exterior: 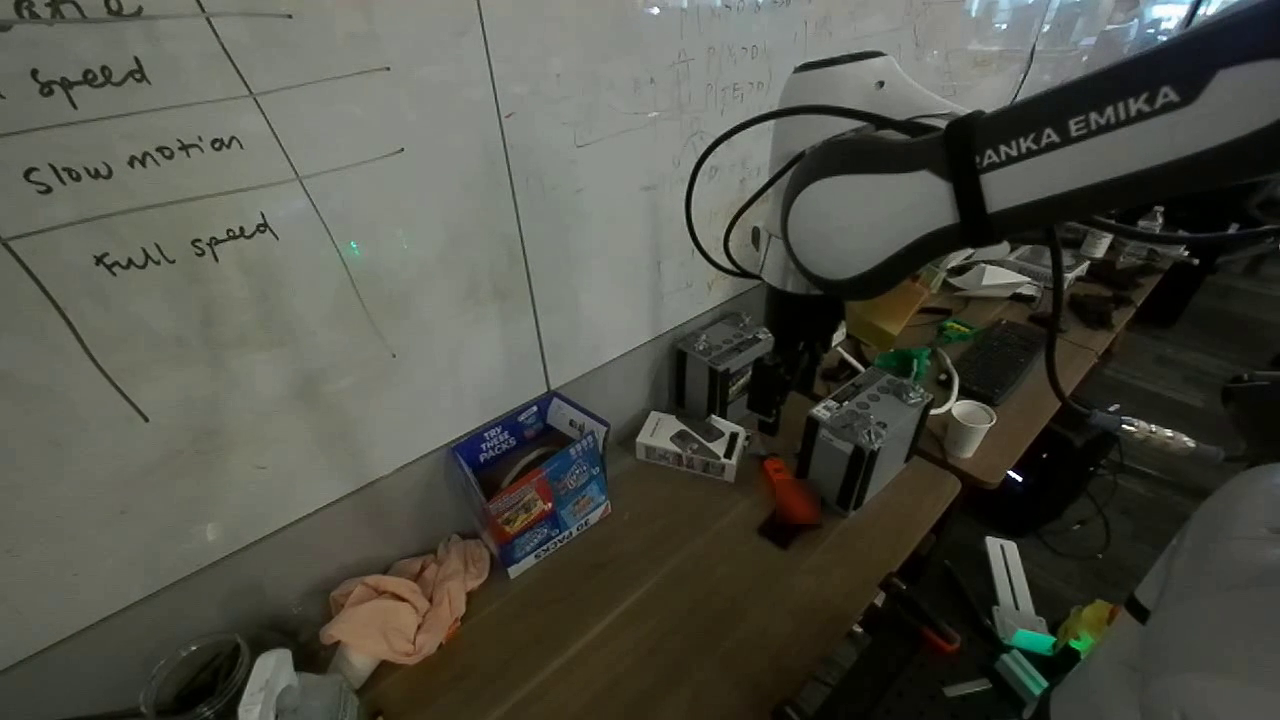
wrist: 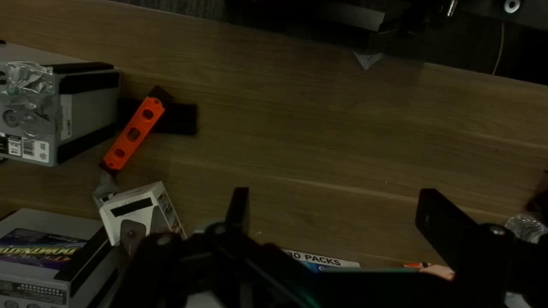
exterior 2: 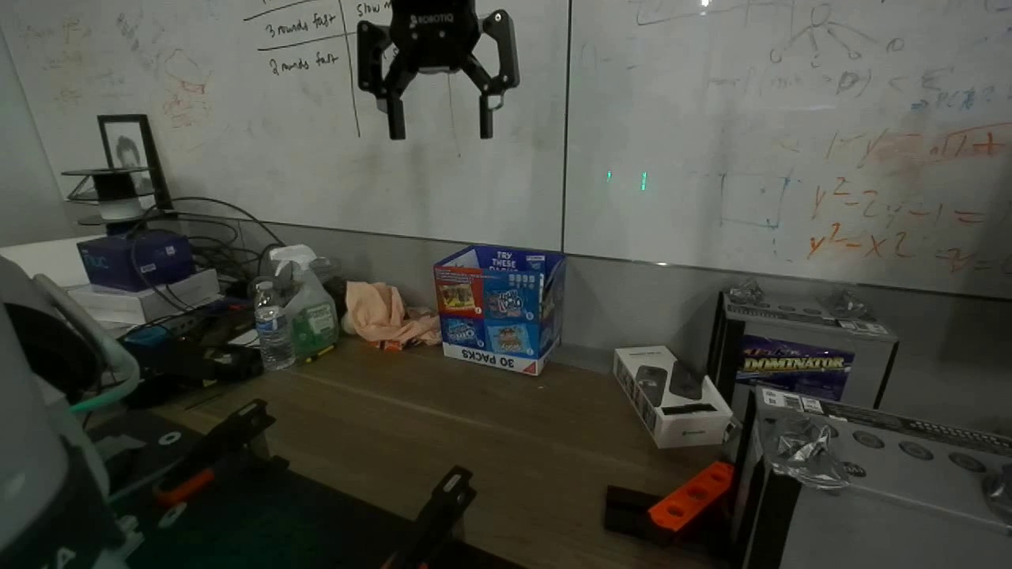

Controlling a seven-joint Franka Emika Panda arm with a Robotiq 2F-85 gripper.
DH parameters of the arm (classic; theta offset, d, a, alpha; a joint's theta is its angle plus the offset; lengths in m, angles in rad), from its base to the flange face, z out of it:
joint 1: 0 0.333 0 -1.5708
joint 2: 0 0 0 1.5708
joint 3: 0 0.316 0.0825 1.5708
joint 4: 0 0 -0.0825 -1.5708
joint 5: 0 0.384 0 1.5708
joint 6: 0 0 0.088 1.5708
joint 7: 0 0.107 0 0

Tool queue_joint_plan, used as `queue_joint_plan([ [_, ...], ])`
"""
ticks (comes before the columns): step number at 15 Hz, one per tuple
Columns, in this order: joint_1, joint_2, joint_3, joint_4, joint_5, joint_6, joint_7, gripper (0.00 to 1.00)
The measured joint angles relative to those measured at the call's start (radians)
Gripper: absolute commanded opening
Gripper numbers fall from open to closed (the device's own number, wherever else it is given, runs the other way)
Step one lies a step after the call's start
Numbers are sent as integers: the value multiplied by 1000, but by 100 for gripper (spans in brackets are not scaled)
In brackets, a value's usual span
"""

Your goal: Put the strings in the blue box

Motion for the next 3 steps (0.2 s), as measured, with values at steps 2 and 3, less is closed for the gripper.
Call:
queue_joint_plan([
  [2,0,-4,0,0,0,-3,1,100],
  [3,0,-4,0,-1,0,-4,1,100],
])
